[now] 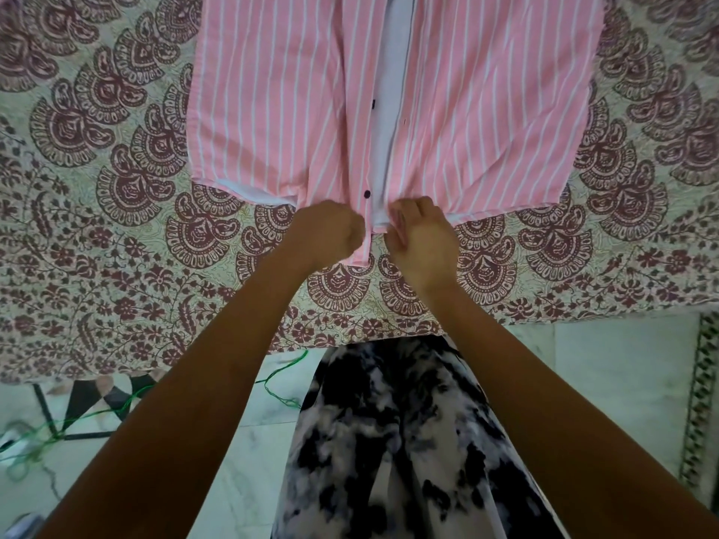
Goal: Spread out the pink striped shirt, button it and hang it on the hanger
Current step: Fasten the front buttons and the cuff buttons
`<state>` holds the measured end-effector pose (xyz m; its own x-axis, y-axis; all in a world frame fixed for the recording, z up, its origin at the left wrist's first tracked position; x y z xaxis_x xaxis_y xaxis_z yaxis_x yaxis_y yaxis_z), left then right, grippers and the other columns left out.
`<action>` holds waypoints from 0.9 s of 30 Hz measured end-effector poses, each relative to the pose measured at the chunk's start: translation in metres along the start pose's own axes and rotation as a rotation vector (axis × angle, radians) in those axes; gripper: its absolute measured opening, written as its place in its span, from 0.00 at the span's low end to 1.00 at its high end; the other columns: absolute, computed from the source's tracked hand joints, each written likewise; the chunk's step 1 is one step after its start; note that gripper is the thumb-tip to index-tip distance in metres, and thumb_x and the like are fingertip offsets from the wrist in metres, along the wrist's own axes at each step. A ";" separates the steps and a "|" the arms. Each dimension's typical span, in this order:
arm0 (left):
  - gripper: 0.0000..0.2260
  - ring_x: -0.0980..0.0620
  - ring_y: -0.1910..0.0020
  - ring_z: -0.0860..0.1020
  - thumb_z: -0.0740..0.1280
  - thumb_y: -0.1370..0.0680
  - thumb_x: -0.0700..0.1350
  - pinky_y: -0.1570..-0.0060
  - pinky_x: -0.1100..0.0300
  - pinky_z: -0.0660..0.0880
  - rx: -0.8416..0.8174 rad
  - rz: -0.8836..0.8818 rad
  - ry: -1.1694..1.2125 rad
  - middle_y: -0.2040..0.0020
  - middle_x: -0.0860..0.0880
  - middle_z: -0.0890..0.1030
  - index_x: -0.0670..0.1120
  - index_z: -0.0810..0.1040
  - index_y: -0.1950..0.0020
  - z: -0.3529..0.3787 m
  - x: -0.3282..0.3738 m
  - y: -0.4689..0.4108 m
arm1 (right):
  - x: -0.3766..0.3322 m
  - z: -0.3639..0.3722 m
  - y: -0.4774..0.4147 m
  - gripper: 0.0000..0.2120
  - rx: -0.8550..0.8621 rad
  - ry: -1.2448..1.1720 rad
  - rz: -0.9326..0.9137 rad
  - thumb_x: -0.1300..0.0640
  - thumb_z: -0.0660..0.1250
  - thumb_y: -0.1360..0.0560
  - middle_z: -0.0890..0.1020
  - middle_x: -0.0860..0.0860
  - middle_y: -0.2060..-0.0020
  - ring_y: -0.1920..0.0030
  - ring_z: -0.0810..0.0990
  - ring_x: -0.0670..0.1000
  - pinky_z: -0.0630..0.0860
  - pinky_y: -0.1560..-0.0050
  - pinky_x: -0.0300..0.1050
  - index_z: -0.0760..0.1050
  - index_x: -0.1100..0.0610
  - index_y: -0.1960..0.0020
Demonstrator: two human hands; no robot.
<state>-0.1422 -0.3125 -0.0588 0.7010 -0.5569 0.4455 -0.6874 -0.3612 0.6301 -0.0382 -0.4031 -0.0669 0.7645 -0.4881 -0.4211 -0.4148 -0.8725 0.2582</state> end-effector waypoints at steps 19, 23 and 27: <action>0.04 0.50 0.65 0.77 0.65 0.30 0.35 0.64 0.57 0.75 0.553 -0.283 0.429 0.64 0.48 0.79 0.42 0.78 0.61 -0.005 -0.001 -0.025 | 0.022 0.010 -0.012 0.09 0.003 -0.981 0.581 0.72 0.63 0.29 0.79 0.52 0.64 0.67 0.75 0.37 0.72 0.54 0.36 0.78 0.66 0.51; 0.04 0.59 0.70 0.74 0.67 0.30 0.34 0.64 0.64 0.73 0.552 -0.226 0.575 0.68 0.50 0.80 0.42 0.80 0.61 -0.008 0.008 -0.023 | 0.016 0.013 -0.010 0.08 0.046 -1.109 0.594 0.72 0.63 0.28 0.79 0.47 0.65 0.67 0.76 0.35 0.72 0.55 0.33 0.78 0.66 0.52; 0.06 0.58 0.69 0.77 0.67 0.30 0.34 0.59 0.59 0.78 0.508 -0.256 0.713 0.69 0.51 0.78 0.43 0.82 0.59 -0.005 0.009 -0.027 | 0.015 0.015 -0.009 0.08 0.088 -1.165 0.649 0.71 0.64 0.27 0.80 0.48 0.64 0.62 0.78 0.42 0.73 0.51 0.37 0.79 0.63 0.52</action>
<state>-0.1163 -0.3036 -0.0689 0.6784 0.1191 0.7250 -0.3775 -0.7900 0.4830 -0.0302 -0.4036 -0.0885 -0.4277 -0.5087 -0.7471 -0.6043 -0.4538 0.6549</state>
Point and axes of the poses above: each hand's wrist, its own y-axis away from the middle knuckle, its own z-axis out of the palm, x = y × z, the point moved 5 cm from there along -y, towards the middle knuckle
